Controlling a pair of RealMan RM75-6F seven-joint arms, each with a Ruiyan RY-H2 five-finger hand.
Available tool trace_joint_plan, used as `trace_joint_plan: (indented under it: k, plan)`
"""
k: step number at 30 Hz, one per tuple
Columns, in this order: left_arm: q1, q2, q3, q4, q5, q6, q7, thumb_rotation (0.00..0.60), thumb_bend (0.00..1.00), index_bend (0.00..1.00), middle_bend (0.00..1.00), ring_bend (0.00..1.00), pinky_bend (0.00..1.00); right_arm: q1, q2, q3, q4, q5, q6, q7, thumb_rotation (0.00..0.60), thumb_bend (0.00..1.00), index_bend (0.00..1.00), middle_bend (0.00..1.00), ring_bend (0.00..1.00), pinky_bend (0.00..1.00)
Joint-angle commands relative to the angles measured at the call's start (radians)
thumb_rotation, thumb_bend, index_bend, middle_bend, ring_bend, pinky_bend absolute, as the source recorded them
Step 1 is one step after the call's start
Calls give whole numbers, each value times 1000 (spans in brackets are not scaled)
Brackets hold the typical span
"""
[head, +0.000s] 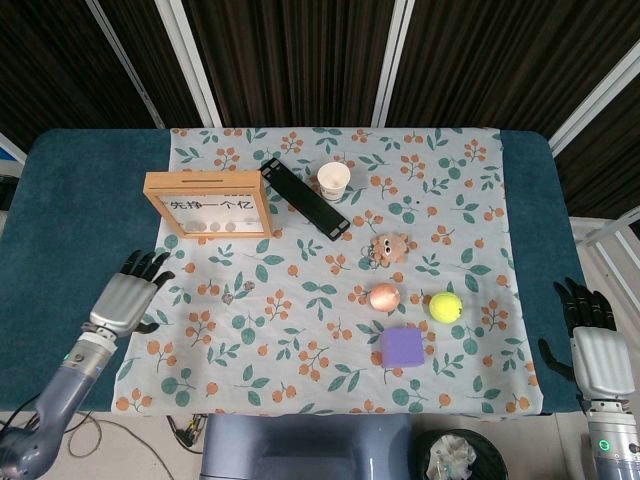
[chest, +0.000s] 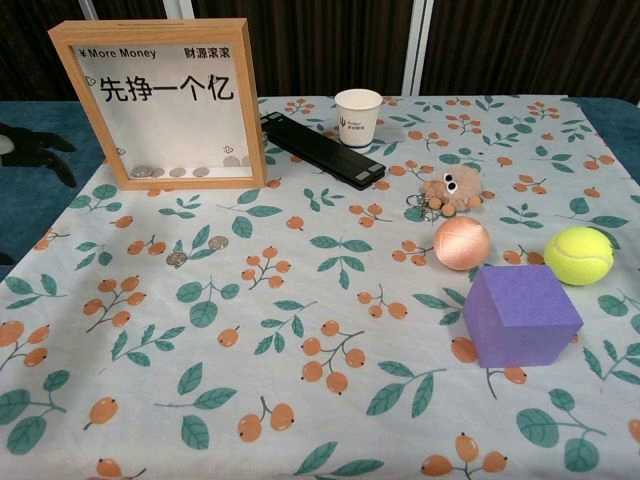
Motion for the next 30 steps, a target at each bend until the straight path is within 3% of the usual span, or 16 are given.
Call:
trace_joint_plan:
  k: [1, 11, 20, 30]
  plan:
    - [-45, -59, -15, 28, -51, -35, 44, 600, 73, 293, 0, 0, 0, 1, -2, 2, 1, 5, -3, -4, 600, 388, 0, 0, 0, 0]
    - [-117, -183, -13, 113, -106, -79, 86, 600, 79, 357, 0, 0, 0, 2, -9, 6, 1, 23, -11, -16, 600, 388, 0, 0, 0, 0]
    - [-164, -240, -4, 155, -139, -99, 134, 600, 80, 408, 0, 0, 0, 1, -10, 11, 2, 25, -4, -11, 600, 388, 0, 0, 0, 0]
    - [-208, -272, 0, 169, -201, -104, 185, 600, 222, 414, 0, 0, 0, -1, -5, 14, 3, 25, 1, -1, 600, 387, 0, 0, 0, 0]
